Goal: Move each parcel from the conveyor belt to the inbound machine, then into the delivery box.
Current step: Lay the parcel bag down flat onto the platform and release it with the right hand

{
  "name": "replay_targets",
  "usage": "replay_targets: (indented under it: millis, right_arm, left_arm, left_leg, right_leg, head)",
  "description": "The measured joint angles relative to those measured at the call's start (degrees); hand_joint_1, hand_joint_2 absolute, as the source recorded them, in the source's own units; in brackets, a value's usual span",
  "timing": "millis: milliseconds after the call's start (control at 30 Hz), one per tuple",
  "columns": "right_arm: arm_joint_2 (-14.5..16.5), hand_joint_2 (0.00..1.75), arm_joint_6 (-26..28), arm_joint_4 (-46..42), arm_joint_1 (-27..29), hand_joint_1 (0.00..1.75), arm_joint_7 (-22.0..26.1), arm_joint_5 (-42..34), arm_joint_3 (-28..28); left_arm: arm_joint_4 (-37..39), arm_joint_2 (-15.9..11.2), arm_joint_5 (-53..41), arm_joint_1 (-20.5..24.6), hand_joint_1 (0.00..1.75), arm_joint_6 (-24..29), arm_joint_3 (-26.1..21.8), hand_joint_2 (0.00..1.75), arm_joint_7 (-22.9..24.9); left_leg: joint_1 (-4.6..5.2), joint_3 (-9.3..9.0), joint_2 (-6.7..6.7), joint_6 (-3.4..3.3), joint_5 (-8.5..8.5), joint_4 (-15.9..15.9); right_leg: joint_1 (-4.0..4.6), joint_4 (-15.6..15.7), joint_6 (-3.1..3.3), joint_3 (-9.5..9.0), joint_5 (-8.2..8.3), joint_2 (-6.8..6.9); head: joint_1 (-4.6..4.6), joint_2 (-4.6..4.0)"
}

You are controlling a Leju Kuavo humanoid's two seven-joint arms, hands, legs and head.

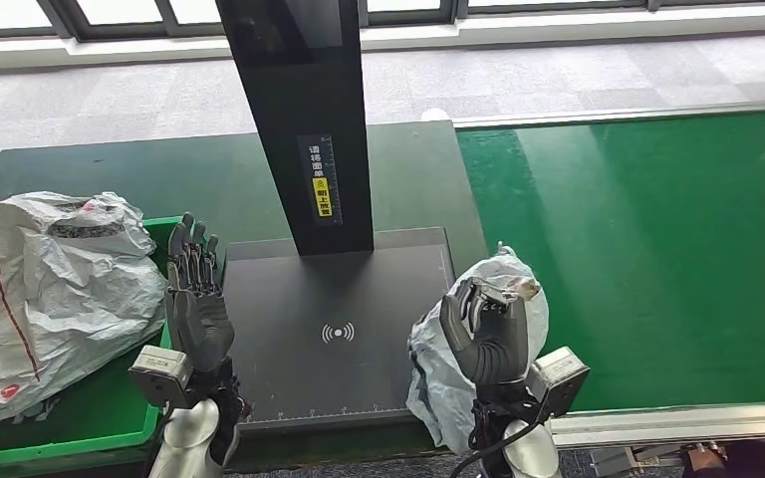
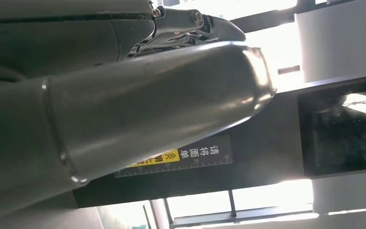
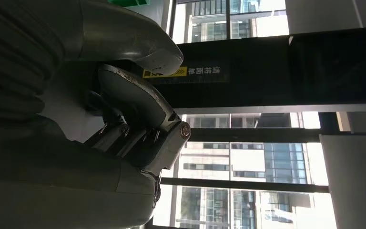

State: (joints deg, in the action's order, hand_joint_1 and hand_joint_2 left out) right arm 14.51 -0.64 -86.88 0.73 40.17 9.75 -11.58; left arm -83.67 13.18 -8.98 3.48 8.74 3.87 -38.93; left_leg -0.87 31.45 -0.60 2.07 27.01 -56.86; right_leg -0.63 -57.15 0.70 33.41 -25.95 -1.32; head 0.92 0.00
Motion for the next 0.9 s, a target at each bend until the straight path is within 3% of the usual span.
replay_targets:
  millis: [267, 433, 533, 700, 900]
  right_arm:
    - [-0.02, 1.75, -0.23, 0.00, -0.60, 1.75, 0.00, -0.17, -1.21]
    - [0.16, 1.75, -9.63, 3.88, -3.84, 1.75, -0.09, -1.62, -5.31]
    - [0.64, 1.75, -11.16, 8.06, -5.94, 1.75, -0.12, -1.49, -8.62]
    - [0.85, 1.75, -9.15, 14.05, -9.58, 1.75, -0.10, -4.79, -11.00]
    - [0.54, 1.75, 0.05, 15.74, -10.84, 1.73, -0.08, -4.78, -11.75]
  left_arm:
    - [1.05, 0.00, 0.02, 0.56, 0.00, 0.00, 0.00, 0.00, 0.00]
    - [1.86, 0.11, 1.16, 1.38, 0.00, 0.44, -0.01, 0.00, 0.00]
    - [2.63, 0.43, 1.33, 2.39, 0.00, 0.66, -0.01, 0.00, 0.00]
    - [3.69, 0.58, 1.84, 3.07, 0.00, 1.35, -0.04, 0.00, 0.00]
    - [2.54, 0.36, 1.80, 1.32, 0.00, 1.73, -0.07, 0.00, 0.00]
  left_leg:
    - [0.01, 0.05, -0.08, 0.00, 0.00, 0.00]
    - [-0.01, 0.44, -0.06, -0.01, 0.01, 0.01]
    - [-0.02, 0.20, -0.41, -0.01, -0.14, 0.01]
    - [-0.01, 0.26, -0.55, 0.00, -0.23, -0.01]
    - [0.00, 0.26, -0.54, -0.01, -0.21, -0.03]
  right_leg:
    - [-0.01, 0.01, 0.00, 0.00, 0.00, 0.05]
    - [0.01, 0.00, 0.00, 0.02, -0.01, 0.01]
    - [0.02, -0.01, 0.00, 0.03, -0.01, 0.34]
    - [0.01, -0.04, 0.00, 0.04, 0.01, 0.46]
    - [0.00, 0.01, -0.01, 0.08, 0.01, 0.44]
  head:
    - [-0.01, 0.00]
    - [0.01, 0.00]
    - [-0.01, 0.00]
    - [-0.01, 0.00]
    - [-0.01, 0.00]
